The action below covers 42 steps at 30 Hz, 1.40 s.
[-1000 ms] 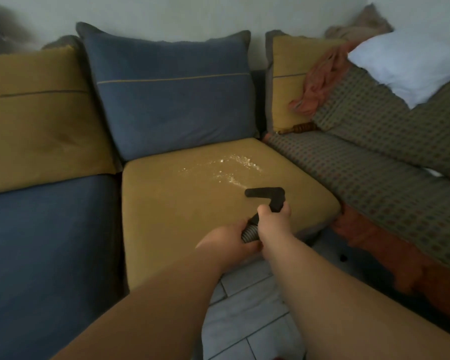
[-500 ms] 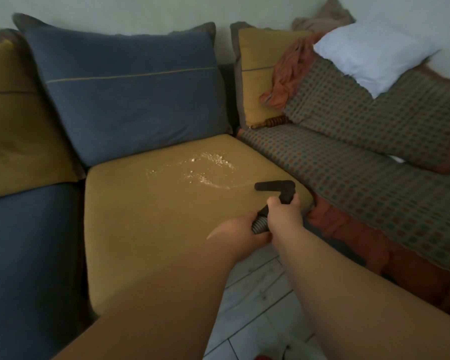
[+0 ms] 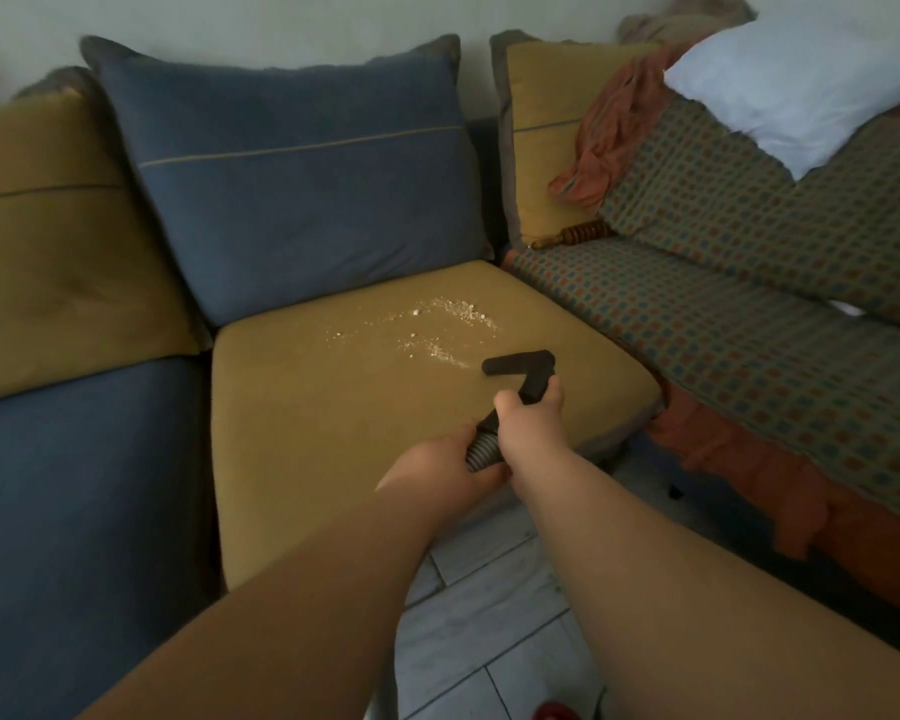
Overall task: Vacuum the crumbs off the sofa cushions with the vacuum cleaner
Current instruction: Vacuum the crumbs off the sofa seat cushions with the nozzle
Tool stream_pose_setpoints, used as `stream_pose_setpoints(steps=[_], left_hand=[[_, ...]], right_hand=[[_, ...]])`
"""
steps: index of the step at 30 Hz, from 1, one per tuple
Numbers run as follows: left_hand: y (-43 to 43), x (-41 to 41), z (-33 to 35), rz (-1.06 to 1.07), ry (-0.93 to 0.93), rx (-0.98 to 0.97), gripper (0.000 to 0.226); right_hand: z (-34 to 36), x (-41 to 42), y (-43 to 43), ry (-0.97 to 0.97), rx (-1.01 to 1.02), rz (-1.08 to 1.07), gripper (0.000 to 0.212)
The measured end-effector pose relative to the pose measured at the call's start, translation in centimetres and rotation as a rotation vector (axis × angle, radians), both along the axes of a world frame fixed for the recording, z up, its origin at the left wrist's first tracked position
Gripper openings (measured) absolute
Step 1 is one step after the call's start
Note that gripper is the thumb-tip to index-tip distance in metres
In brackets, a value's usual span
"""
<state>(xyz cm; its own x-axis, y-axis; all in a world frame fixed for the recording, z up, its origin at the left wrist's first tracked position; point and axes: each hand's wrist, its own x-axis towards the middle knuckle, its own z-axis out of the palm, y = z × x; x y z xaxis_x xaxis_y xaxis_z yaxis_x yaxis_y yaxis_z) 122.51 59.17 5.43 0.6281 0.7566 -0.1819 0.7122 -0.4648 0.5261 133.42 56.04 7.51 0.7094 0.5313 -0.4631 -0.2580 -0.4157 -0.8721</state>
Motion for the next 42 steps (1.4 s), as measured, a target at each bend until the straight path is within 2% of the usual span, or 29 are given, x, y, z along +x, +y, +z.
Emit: stream_pose_setpoints(steps=[7, 10, 14, 23, 31, 42], left_hand=[[0.2, -0.4, 0.5, 0.017, -0.016, -0.026, 0.071], [-0.2, 1.1, 0.0, -0.016, 0.001, 0.007, 0.076], [-1.0, 4.0, -0.6, -0.100, -0.029, -0.017, 0.071], [-0.3, 8.5, -1.7, -0.125, -0.056, 0.000, 0.071], [0.4, 6.6, -1.9, -0.044, -0.087, -0.035, 0.076], [1.3, 2.7, -0.4, 0.027, -0.016, -0.022, 0.077]], right_hand=[[0.2, -0.5, 0.5, 0.033, 0.023, -0.022, 0.073], [-0.1, 0.7, -0.3, 0.017, 0.026, -0.066, 0.072], [-0.8, 3.4, -2.1, -0.068, 0.006, -0.120, 0.071], [-0.7, 7.6, -2.1, -0.108, -0.028, -0.092, 0.071], [-0.7, 6.3, -0.6, -0.084, -0.001, -0.013, 0.074], [-0.3, 2.6, 1.8, -0.005, 0.019, 0.007, 0.075]])
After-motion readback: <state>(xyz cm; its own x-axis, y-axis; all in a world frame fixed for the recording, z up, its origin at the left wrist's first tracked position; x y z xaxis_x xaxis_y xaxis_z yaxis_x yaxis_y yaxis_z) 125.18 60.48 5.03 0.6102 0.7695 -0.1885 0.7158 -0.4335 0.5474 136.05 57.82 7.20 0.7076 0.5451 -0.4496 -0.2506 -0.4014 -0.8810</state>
